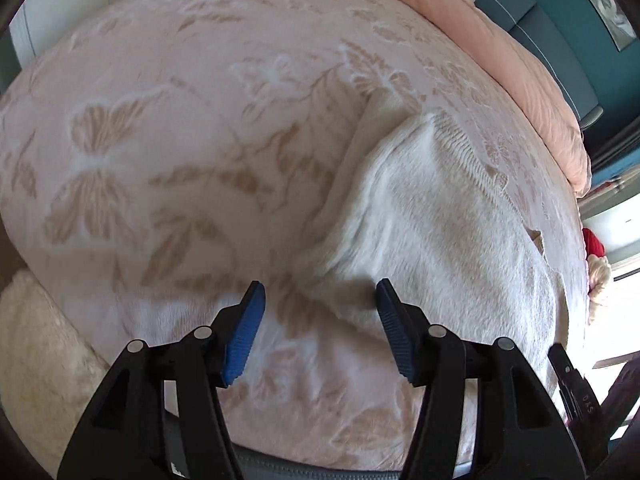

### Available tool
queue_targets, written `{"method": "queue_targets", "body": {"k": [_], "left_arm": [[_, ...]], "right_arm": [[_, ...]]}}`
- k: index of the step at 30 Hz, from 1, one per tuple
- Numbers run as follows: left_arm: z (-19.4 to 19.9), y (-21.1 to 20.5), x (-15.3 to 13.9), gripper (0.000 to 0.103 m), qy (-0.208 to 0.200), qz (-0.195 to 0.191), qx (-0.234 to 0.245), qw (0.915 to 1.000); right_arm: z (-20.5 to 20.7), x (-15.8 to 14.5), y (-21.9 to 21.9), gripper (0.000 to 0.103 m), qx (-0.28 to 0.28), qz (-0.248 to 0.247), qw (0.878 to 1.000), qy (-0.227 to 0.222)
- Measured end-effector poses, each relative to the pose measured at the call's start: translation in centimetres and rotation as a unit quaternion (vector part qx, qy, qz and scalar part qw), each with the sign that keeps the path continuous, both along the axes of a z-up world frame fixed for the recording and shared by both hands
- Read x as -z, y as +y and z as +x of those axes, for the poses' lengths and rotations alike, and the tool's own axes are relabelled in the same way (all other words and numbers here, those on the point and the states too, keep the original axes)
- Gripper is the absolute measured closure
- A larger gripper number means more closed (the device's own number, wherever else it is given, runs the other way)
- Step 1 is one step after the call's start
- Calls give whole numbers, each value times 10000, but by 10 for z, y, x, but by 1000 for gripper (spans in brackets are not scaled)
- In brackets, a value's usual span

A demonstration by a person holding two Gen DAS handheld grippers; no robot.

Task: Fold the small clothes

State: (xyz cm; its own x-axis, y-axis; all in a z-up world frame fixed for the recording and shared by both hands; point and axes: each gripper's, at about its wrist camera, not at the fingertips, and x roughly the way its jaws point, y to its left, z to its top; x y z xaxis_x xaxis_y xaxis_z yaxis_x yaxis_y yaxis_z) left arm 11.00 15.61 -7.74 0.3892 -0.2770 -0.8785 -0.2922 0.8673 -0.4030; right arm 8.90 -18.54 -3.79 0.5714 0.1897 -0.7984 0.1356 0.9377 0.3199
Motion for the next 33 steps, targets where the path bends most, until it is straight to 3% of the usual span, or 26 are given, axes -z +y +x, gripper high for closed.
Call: {"method": "queue_targets", "body": {"k": [2, 4, 7, 11, 13, 15, 17, 20, 24, 28, 30, 31, 33], "left_arm": [[-8, -1, 8, 47, -4, -269, -101, 9996], [-5, -5, 8, 45, -129, -221, -132, 9996], [11, -8, 11, 38, -182, -391, -178, 9989], [30, -9, 17, 27, -223, -559, -283, 9978], [37, -10, 19, 28, -228, -550, -293, 9978], [39, -11, 18, 38, -233, -567, -295, 9977], [41, -10, 17, 76, -206, -735, -277, 9967], [36, -4, 1, 85, -361, -1143, -328, 9922], [31, -35, -70, 88, -1092, -1046, 259, 9882], [27, -104, -137, 89, -1721, -798, 1161, 9750], [22, -148, -154, 89, -1898, -648, 1633, 9660], [20, -171, -158, 89, -1941, -563, 1870, 9613], [16, -215, -154, 89, -1963, -388, 2259, 9534]], "right_arm": [[12, 0, 18, 93, -110, -249, 9996, 55], [27, 9, 29, 93, -117, -531, 9983, 216], [44, 45, 24, 93, -18, -201, 9959, 881], [43, 57, 19, 96, 28, -29, 9965, 830], [44, 57, 21, 97, -1, -85, 9963, 854], [44, 58, 27, 97, -132, -328, 9958, 848], [44, 58, 32, 97, -181, -528, 9950, 825], [44, 59, 33, 97, -173, -626, 9949, 777], [42, 61, 28, 97, -188, -513, 9961, 699], [41, 59, 14, 97, -123, 20, 9979, 634], [33, 46, -2, 96, -22, 445, 9975, 545], [23, 38, -15, 90, 109, 632, 9970, 444], [2, 22, -39, 85, 334, 660, 9968, 314]]}}
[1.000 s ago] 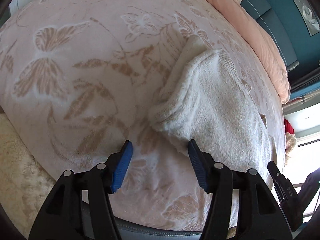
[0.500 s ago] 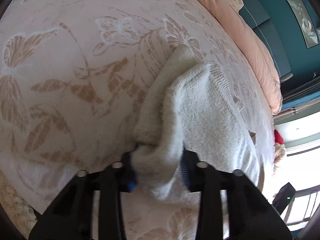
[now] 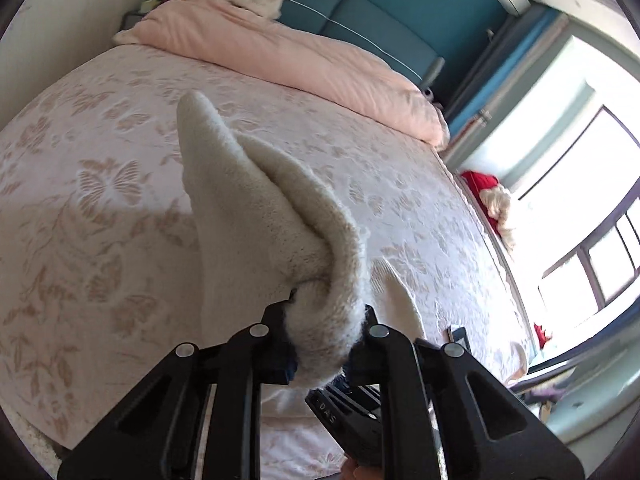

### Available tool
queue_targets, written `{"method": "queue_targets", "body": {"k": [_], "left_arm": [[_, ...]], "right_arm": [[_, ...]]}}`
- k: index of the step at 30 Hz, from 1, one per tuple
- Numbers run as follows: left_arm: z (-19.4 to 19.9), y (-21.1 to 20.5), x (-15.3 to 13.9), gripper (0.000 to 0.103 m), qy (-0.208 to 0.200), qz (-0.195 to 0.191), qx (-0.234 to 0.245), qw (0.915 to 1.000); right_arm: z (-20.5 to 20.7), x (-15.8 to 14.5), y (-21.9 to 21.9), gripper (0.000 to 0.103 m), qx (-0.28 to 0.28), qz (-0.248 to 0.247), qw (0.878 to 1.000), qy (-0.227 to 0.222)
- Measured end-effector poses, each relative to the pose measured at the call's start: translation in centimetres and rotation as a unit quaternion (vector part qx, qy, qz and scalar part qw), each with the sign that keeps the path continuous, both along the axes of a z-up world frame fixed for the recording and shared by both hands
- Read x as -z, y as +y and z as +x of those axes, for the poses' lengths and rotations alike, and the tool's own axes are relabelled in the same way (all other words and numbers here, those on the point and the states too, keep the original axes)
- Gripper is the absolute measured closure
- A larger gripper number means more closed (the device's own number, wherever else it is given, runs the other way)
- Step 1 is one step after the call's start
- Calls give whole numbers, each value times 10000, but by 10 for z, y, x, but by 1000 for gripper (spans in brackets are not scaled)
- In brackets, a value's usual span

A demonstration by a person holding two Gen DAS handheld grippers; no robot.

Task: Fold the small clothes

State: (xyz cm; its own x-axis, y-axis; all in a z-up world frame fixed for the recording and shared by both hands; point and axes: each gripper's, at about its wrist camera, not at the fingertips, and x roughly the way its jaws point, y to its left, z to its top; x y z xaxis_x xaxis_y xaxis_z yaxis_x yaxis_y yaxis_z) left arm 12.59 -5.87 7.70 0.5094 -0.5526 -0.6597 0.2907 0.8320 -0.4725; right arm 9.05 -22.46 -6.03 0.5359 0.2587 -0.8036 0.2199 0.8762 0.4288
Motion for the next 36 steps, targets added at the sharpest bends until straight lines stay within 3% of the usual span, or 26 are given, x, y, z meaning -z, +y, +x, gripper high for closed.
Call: {"method": "queue_targets", "body": {"k": [5, 8, 10, 13, 16, 21, 24, 27, 30, 32, 36], "left_arm": [[-8, -85, 57, 81, 226, 1011, 605, 9928], [-26, -95, 76, 80, 399, 1015, 809, 9907], [-37, -93, 76, 74, 262, 1166, 829, 9894], [-51, -83, 73, 54, 32, 1329, 885, 9872], [-62, -64, 76, 40, -113, 1660, 914, 9818], [-68, -27, 113, 40, 372, 1912, 715, 9782], [-69, -15, 134, 40, 593, 2106, 566, 9741], [-65, -3, 141, 40, 640, 2064, 391, 9756], [-57, 6, 144, 41, 790, 1658, 214, 9828], [-50, 9, 150, 54, 998, 1529, 167, 9830], [-44, 17, 146, 54, 1106, 1281, -31, 9856]], "right_arm": [[-44, -14, -49, 83, 260, -1179, 9914, 500], [-62, -17, -71, 74, 407, -1739, 9815, 695], [-69, -12, -79, 73, 401, -1826, 9791, 801], [-73, -5, -83, 70, 342, -1728, 9806, 857], [-71, -6, -84, 64, 317, -1675, 9816, 854], [-67, -8, -78, 61, 230, -1745, 9801, 918], [-69, -16, -86, 55, 374, -1421, 9855, 853], [-75, -29, -105, 45, 675, -13, 9966, 470], [-66, -36, -112, 35, 748, 1083, 9911, 189], [-48, -36, -104, 32, 652, 1227, 9901, 197], [-12, -34, -79, 32, 485, 1345, 9889, 397]]}}
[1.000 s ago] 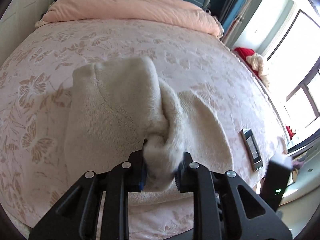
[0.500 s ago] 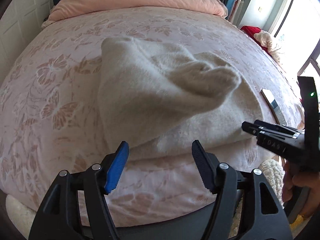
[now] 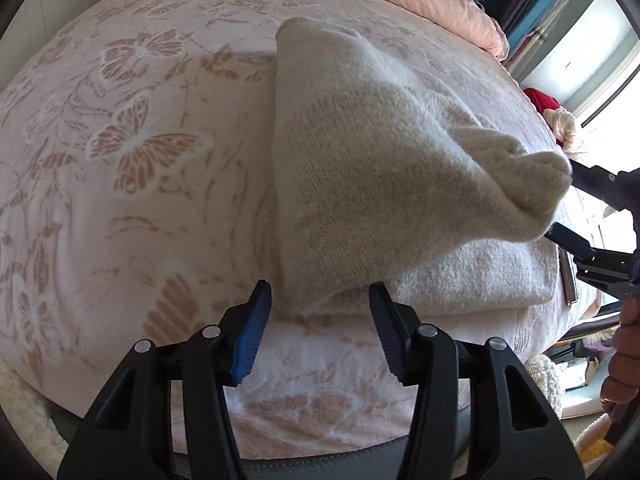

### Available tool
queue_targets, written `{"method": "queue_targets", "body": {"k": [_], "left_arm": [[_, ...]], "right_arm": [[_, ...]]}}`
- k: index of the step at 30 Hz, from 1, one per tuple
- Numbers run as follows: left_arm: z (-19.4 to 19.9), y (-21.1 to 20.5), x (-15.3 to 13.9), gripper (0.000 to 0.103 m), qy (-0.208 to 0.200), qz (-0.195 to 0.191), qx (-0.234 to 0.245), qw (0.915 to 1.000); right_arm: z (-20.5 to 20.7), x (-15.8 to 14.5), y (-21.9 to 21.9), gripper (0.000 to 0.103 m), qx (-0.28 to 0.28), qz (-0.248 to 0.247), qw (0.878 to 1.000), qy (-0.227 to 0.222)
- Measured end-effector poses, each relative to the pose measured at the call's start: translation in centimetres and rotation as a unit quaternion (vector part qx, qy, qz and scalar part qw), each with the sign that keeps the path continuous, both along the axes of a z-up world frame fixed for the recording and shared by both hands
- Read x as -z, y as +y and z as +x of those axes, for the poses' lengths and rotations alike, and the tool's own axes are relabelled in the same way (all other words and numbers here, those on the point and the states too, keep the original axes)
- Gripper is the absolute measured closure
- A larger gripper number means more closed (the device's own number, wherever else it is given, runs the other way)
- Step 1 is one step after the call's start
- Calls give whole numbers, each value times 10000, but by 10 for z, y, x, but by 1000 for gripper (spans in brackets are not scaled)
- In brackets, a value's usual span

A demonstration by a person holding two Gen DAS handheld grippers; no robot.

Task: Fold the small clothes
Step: 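Grasp the folded sweater hem with the right gripper and lift it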

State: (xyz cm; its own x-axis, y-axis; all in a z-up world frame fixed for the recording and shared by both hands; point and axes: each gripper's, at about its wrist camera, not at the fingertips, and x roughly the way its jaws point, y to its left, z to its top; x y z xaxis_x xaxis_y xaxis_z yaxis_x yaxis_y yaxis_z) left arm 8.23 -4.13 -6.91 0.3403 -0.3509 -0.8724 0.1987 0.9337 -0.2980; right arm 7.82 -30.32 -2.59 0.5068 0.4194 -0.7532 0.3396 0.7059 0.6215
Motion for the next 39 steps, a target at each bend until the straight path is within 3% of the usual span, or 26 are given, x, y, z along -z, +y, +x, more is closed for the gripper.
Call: {"method": "queue_targets", "body": {"k": [3, 5, 6, 7, 8, 9, 10, 13, 15, 17, 20, 21, 24, 27, 28, 30, 31, 32, 34, 37, 39], "left_arm": [[5, 0, 1, 48, -11, 182, -20, 9998], [10, 1, 9, 49, 123, 240, -95, 9996], [12, 1, 13, 50, 195, 241, -120, 9994], [13, 1, 16, 55, 240, 246, -122, 9993], [12, 0, 16, 61, 225, 280, -128, 9993], [12, -2, 14, 68, 236, 255, -59, 9994], [12, -4, 11, 80, 289, 174, 25, 9994], [6, -16, -4, 83, 233, 67, 238, 9994], [1, -31, -9, 83, 170, 73, 446, 9988], [-3, -47, -5, 83, 193, 200, 637, 9976], [-9, -65, 5, 83, 320, 430, 753, 9957], [-12, -68, 5, 83, 368, 439, 781, 9953], [-20, -68, -4, 83, 217, 622, 825, 9944], [-22, -61, -9, 81, 80, 810, 775, 9937], [-21, -58, -8, 80, 93, 831, 753, 9936], [-17, -52, -3, 81, 137, 912, 626, 9938], [-15, -48, 0, 81, 171, 913, 582, 9940], [-14, -45, 0, 82, 226, 849, 569, 9945], [-19, -44, -5, 81, 216, 660, 656, 9954], [-29, -53, -10, 62, 93, 545, 804, 9952], [-30, -66, -9, 56, 41, 437, 916, 9948]], "right_arm": [[18, -8, 28, 30, -295, -50, 9995, -105], [32, -4, 49, 24, -592, -349, 9976, 73], [39, 3, 61, 28, -763, -569, 9953, 189], [45, 9, 70, 54, -829, -877, 9923, 297], [50, 14, 77, 87, -878, -1213, 9878, 427], [52, 12, 77, 88, -895, -1296, 9868, 387], [49, -2, 71, 89, -775, -1125, 9906, 81], [21, -62, 42, 90, -539, -1041, 9877, -1033], [-6, -88, 24, 90, -306, -1541, 9770, -1441], [-22, -71, -3, 90, -51, -1911, 9749, -1146], [-28, 26, -43, 90, -10, -2172, 9754, 369], [-34, 45, -49, 90, 62, -1936, 9798, 499], [-48, 25, -56, 90, 424, -1431, 9888, -35], [-51, -3, -54, 90, 529, -1389, 9872, -583], [-50, -2, -57, 90, 529, -1379, 9871, -611], [-42, 28, -65, 89, 416, -1439, 9886, -154], [-38, 48, -71, 89, 343, -1317, 9906, 154], [-42, 56, -75, 89, 441, -1039, 9935, 112], [-49, 42, -81, 86, 606, -647, 9959, -153], [-55, 25, -79, 76, 625, -388, 9964, -415], [-52, 28, -76, 74, 577, -324, 9972, -338]]}}
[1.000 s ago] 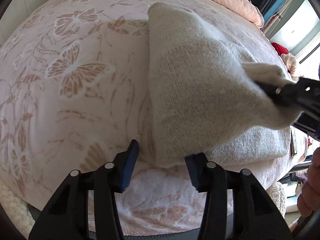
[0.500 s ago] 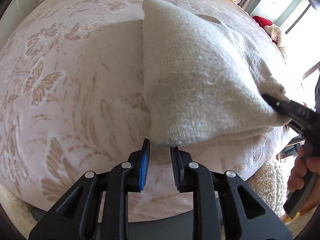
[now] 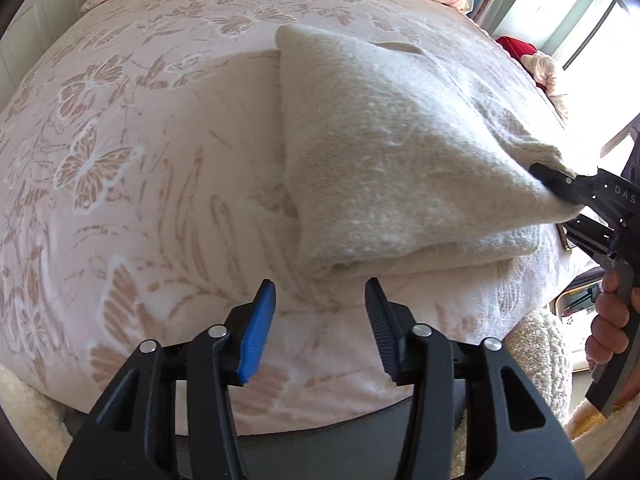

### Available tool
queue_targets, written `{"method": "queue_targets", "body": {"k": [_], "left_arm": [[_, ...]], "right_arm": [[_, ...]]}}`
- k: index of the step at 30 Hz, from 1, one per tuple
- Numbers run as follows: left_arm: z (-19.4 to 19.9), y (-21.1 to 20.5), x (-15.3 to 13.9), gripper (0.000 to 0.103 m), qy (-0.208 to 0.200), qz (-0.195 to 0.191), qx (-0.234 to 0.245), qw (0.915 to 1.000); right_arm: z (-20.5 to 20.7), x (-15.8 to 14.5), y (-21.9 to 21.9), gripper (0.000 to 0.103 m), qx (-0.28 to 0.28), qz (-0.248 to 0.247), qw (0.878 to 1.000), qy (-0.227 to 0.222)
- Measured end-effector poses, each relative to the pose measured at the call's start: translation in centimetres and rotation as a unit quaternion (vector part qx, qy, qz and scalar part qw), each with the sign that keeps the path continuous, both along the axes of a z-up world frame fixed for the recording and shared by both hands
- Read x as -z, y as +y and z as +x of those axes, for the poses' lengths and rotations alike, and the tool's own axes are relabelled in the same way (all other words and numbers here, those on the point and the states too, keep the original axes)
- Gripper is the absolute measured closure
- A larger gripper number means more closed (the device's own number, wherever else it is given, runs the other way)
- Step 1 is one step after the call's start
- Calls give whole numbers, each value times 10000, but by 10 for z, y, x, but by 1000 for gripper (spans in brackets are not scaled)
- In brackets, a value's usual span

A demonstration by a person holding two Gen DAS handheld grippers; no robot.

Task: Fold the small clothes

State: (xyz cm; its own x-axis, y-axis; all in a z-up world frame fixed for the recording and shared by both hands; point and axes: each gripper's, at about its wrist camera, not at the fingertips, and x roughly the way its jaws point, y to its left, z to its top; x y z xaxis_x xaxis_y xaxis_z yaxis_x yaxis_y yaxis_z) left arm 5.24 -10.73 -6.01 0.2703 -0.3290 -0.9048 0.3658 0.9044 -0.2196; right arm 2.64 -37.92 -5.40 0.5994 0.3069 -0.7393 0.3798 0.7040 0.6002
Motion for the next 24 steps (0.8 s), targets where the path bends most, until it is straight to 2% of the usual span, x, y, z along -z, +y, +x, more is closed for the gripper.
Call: {"method": "queue_targets", "body": {"k": [1, 2, 3, 4, 6, 8, 9, 11, 12, 13, 14, 15, 16, 18, 19, 20, 22, 24], "left_arm": [[1, -9, 2, 57, -47, 14, 85, 10000], [4, -16, 6, 59, -100, 82, 158, 9998], [8, -22, 11, 67, -92, 238, 130, 9996], [13, -22, 13, 85, 28, 258, 59, 9996], [21, -9, 7, 90, 237, -124, -233, 9994], [23, -3, 5, 91, 252, -196, -272, 9991], [23, -3, 8, 91, 274, -153, -242, 9992], [23, -8, 22, 91, 458, -36, -221, 9987], [22, -10, 26, 91, 509, -7, -217, 9985], [20, -11, 24, 89, 425, 27, -191, 9989], [17, -12, 17, 88, 308, 94, -87, 9994], [13, -12, 8, 87, 213, 105, 22, 9997], [10, -10, -3, 80, 155, 14, 106, 9998], [6, 4, -30, 52, 3, -546, 149, 9984], [7, 13, -43, 21, -110, -794, -18, 9968], [11, 19, -53, 10, -236, -1011, -230, 9943], [29, 20, -63, 8, -235, -1411, -460, 9887], [57, 13, -55, 6, 8, -1580, -674, 9851]], "right_arm": [[3, 4, 1, 75, -6, 0, 10000, 73], [4, 8, 3, 87, -21, -31, 9998, 177], [2, 6, 1, 87, 6, -82, 9998, 191], [-3, -2, 0, 88, 76, -73, 9999, -24], [-22, -31, 1, 90, 186, -127, 9979, -601], [-37, -39, -2, 90, 290, -382, 9964, -701], [-41, -27, -5, 90, 333, -511, 9970, -477], [-39, 27, -9, 89, 126, -582, 9975, 384], [-41, 43, -12, 89, 120, -356, 9986, 379], [-47, 40, -16, 85, 253, -192, 9993, 186], [-50, 31, -19, 74, 310, -90, 9994, 110], [-53, 20, -22, 67, 409, -110, 9991, 71], [-56, 9, -24, 57, 521, -255, 9983, 33], [-62, -11, -25, 49, 521, -605, 9967, -136], [-62, -17, -26, 39, 511, -770, 9955, -190], [-59, -21, -27, 31, 491, -873, 9948, -211], [-46, -18, -31, 31, 380, -800, 9957, -268], [-29, -7, -37, 30, 280, -617, 9975, -200]]}}
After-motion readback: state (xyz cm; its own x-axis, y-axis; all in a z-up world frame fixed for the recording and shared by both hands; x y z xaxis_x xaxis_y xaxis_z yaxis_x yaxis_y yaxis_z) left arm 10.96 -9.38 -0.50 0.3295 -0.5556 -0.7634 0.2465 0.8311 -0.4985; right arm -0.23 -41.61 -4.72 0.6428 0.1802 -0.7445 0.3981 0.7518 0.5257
